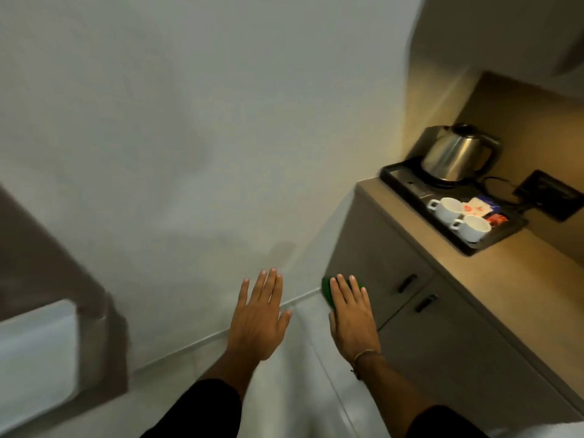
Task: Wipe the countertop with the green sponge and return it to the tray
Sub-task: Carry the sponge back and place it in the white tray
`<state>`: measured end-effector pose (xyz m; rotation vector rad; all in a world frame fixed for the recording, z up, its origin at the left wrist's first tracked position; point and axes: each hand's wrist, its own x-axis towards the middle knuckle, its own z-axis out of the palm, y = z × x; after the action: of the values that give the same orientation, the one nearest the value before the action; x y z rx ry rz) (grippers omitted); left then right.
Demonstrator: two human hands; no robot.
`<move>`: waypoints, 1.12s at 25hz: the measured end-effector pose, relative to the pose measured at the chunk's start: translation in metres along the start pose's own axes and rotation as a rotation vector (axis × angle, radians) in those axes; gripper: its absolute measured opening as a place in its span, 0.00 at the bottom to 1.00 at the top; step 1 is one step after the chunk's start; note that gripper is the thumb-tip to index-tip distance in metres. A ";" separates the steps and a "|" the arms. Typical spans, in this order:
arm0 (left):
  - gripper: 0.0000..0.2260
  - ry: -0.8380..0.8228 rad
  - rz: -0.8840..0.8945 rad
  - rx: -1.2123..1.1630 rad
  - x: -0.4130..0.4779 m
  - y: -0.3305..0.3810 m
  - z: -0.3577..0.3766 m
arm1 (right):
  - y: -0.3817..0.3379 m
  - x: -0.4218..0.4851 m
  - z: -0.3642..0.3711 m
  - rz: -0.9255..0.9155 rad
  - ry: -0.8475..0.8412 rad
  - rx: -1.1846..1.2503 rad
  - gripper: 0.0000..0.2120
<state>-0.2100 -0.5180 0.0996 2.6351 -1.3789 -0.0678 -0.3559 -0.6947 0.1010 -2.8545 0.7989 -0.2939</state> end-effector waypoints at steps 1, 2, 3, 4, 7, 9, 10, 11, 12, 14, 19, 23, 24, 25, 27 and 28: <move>0.34 -0.002 -0.053 0.007 -0.016 -0.024 -0.003 | -0.027 0.003 0.009 -0.041 -0.003 0.018 0.34; 0.34 -0.008 -0.097 0.019 -0.029 -0.044 -0.007 | -0.050 0.006 0.016 -0.069 -0.001 0.036 0.34; 0.34 -0.022 -0.140 0.028 -0.040 -0.063 -0.010 | -0.073 0.009 0.024 -0.093 -0.005 0.054 0.34; 0.34 -0.039 -0.190 0.033 -0.055 -0.086 -0.013 | -0.103 0.012 0.033 -0.127 -0.018 0.074 0.34; 0.34 -0.063 -0.308 0.031 -0.103 -0.156 -0.018 | -0.190 0.014 0.063 -0.231 -0.045 0.127 0.34; 0.34 -0.067 -0.371 0.023 -0.138 -0.206 -0.020 | -0.252 0.012 0.083 -0.294 -0.082 0.135 0.34; 0.34 -0.077 -0.393 0.032 -0.153 -0.228 -0.022 | -0.278 0.010 0.093 -0.318 -0.095 0.140 0.34; 0.34 -0.092 -0.418 0.041 -0.168 -0.249 -0.023 | -0.304 0.007 0.102 -0.341 -0.110 0.145 0.35; 0.35 -0.111 -0.456 0.047 -0.185 -0.273 -0.024 | -0.334 0.004 0.113 -0.367 -0.132 0.154 0.35; 0.35 -0.129 -0.529 0.084 -0.219 -0.322 -0.022 | -0.391 -0.003 0.133 -0.416 -0.172 0.164 0.34; 0.34 -0.161 -0.626 0.104 -0.275 -0.413 -0.009 | -0.512 -0.012 0.180 -0.572 -0.253 0.196 0.34; 0.34 -0.190 -0.641 0.093 -0.282 -0.458 0.003 | -0.567 -0.003 0.218 -0.578 -0.314 0.156 0.35; 0.33 -0.201 -0.649 0.086 -0.283 -0.465 0.008 | -0.574 0.000 0.227 -0.568 -0.351 0.137 0.35; 0.33 -0.199 -0.653 0.072 -0.284 -0.473 0.011 | -0.580 0.003 0.235 -0.562 -0.375 0.118 0.36; 0.34 -0.158 -0.644 0.014 -0.288 -0.486 0.017 | -0.585 0.006 0.247 -0.537 -0.392 0.071 0.37; 0.35 -0.131 -0.633 -0.015 -0.289 -0.491 0.018 | -0.585 0.007 0.251 -0.511 -0.392 0.051 0.37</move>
<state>0.0208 -0.0089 -0.0115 2.9824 -0.5133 -0.3281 -0.0029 -0.1789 -0.0192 -2.8791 -0.0133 0.1856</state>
